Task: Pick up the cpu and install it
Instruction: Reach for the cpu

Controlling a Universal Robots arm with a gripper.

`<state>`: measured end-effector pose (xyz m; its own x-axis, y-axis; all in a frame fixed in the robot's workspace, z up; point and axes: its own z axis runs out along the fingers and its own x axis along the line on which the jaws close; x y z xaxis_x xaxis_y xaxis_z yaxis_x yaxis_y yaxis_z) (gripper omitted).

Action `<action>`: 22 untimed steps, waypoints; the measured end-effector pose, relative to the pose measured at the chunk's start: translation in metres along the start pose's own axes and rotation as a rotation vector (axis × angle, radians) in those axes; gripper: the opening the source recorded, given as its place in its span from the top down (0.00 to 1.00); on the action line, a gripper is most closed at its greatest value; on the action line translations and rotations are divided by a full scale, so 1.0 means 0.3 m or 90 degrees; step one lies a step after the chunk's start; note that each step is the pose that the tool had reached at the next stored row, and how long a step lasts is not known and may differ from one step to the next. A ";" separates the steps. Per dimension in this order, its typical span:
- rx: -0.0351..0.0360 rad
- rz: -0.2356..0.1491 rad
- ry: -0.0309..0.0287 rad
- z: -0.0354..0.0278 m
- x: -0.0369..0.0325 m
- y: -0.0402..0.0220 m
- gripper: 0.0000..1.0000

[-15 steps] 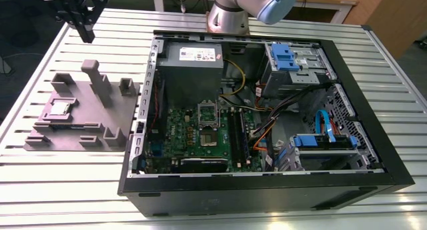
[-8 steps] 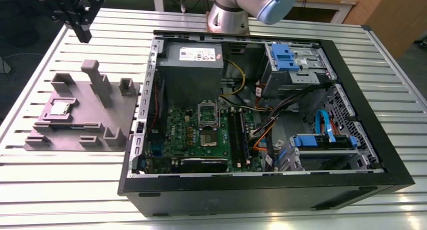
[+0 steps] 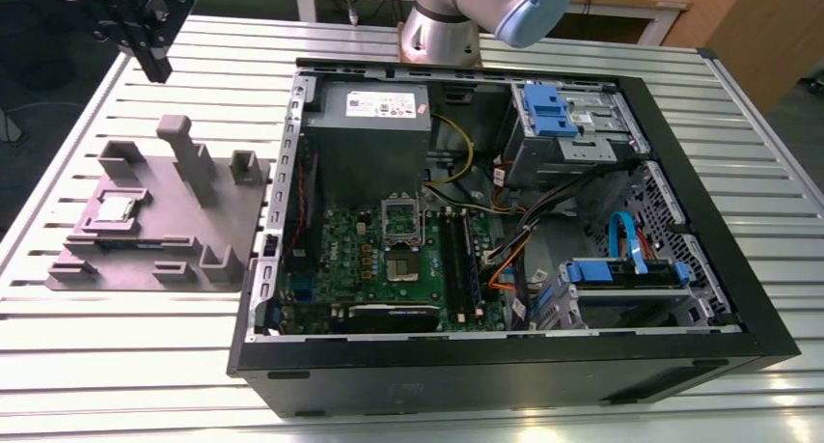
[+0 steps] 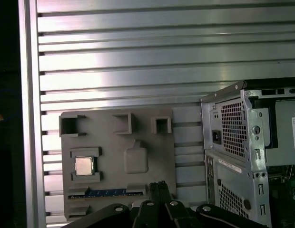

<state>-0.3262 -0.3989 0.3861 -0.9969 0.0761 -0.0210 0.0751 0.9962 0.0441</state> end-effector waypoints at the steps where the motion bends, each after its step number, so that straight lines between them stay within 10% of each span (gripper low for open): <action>1: 0.0000 0.000 0.0000 0.000 0.001 0.000 0.90; 16: -0.0003 0.000 0.0001 0.000 0.003 0.000 0.90; 22: -0.0114 0.001 0.0079 0.000 0.003 0.000 0.90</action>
<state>-0.3271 -0.3989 0.3860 -0.9970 0.0766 -0.0086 0.0759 0.9952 0.0621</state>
